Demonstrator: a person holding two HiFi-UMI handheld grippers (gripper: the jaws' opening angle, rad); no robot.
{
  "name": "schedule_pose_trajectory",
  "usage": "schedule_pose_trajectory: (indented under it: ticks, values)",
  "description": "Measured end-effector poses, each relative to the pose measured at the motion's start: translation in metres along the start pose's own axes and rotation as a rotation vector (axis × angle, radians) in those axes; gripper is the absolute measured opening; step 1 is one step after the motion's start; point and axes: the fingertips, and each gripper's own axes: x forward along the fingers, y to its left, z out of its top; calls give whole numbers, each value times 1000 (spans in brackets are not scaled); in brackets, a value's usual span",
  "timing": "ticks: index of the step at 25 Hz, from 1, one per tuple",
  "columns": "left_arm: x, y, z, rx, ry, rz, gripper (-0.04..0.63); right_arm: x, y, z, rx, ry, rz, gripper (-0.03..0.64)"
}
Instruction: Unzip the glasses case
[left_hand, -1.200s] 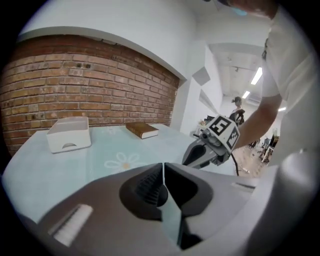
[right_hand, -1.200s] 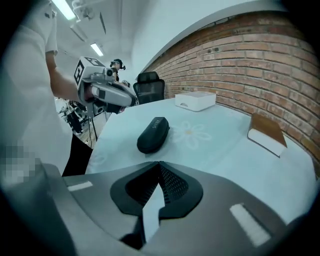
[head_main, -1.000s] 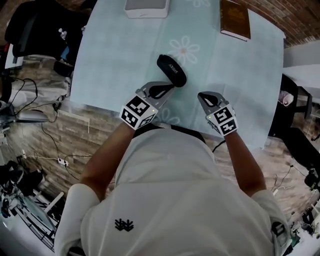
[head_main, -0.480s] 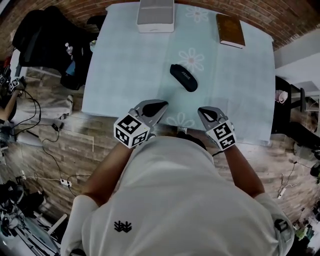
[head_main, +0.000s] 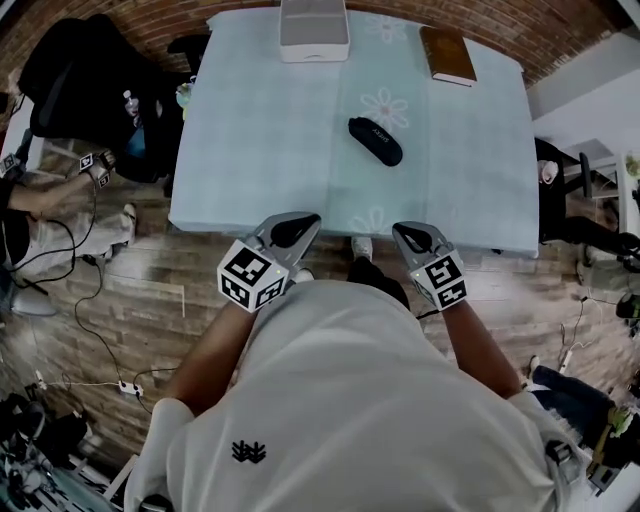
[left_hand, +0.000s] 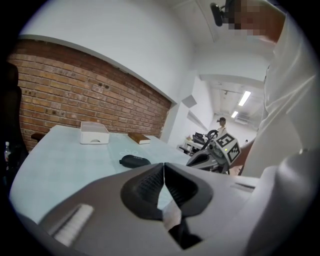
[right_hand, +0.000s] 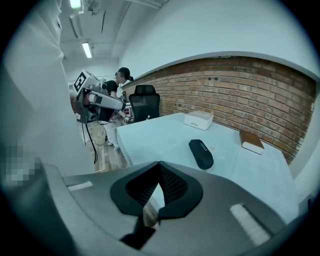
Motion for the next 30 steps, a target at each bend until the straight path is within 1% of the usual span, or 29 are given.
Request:
schedule_pose_trajectory:
  ticks: [4, 6, 8, 16, 22, 30]
  values:
    - [-19, -6, -10, 2, -6, -16, 57, -13, 25, -1, 54, -24, -32, 2]
    - [-27, -8, -15, 2, -6, -22, 57, -17, 38, -2, 87, -38, -39, 2]
    - [-37, -10, -20, 2, -4, -25, 57, -19, 50, -1, 99, -45, -40, 2]
    - [-56, -14, -28, 16, -11, -32, 57, -23, 78, 14, 89, -83, -52, 2]
    - [-63, -19, -30, 19, -21, -37, 57, -23, 93, 10, 89, -81, -45, 2]
    - [-80, -9, -35, 16, -22, -13, 57, -16, 103, 17, 64, -78, -34, 2]
